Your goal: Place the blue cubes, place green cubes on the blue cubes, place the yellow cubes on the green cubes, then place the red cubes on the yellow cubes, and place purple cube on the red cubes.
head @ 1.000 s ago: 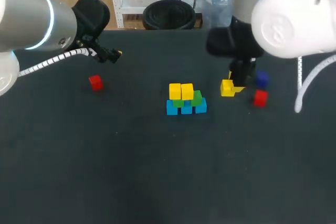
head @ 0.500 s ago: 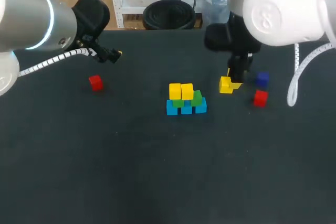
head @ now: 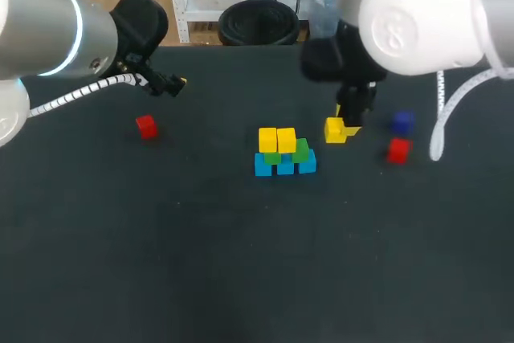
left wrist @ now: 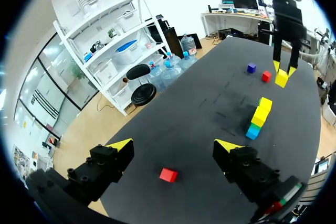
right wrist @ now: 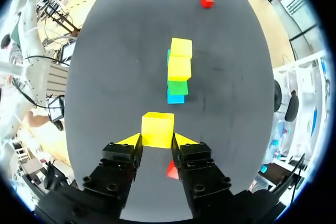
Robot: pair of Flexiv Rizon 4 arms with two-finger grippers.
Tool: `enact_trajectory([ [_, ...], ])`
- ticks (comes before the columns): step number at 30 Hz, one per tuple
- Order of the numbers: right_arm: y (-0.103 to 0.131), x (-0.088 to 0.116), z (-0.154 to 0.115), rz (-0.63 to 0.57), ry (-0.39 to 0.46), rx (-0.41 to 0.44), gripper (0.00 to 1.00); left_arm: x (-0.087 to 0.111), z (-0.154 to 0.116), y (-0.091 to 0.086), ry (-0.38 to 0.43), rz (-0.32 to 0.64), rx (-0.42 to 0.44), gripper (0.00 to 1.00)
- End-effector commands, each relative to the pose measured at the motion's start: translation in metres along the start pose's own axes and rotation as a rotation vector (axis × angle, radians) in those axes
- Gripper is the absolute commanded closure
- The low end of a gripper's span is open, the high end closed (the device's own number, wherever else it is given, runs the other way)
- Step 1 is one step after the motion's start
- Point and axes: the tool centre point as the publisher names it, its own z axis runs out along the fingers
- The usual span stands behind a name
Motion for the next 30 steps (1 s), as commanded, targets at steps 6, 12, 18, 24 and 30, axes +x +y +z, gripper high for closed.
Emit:
enact_trajectory([
  [6,-0.01,-0.012,0.012,-0.023,-0.004,-0.033,1.0,0.0,0.0,0.001,-0.002,0.001,0.003,0.0],
  [12,-0.013,-0.02,0.018,-0.049,-0.004,-0.044,1.0,0.0,0.0,0.001,-0.002,0.001,0.003,0.0],
  [18,-0.018,-0.027,0.019,-0.07,0.004,-0.044,1.0,0.0,0.0,0.001,-0.002,0.001,0.003,0.0],
  [24,-0.021,-0.029,0.023,-0.078,0.005,-0.052,1.0,0.0,0.0,0.001,-0.002,0.001,0.003,0.0],
  [30,-0.022,-0.03,0.026,-0.086,0.006,-0.064,1.0,0.0,0.0,0.001,-0.002,0.001,0.003,0.0],
])
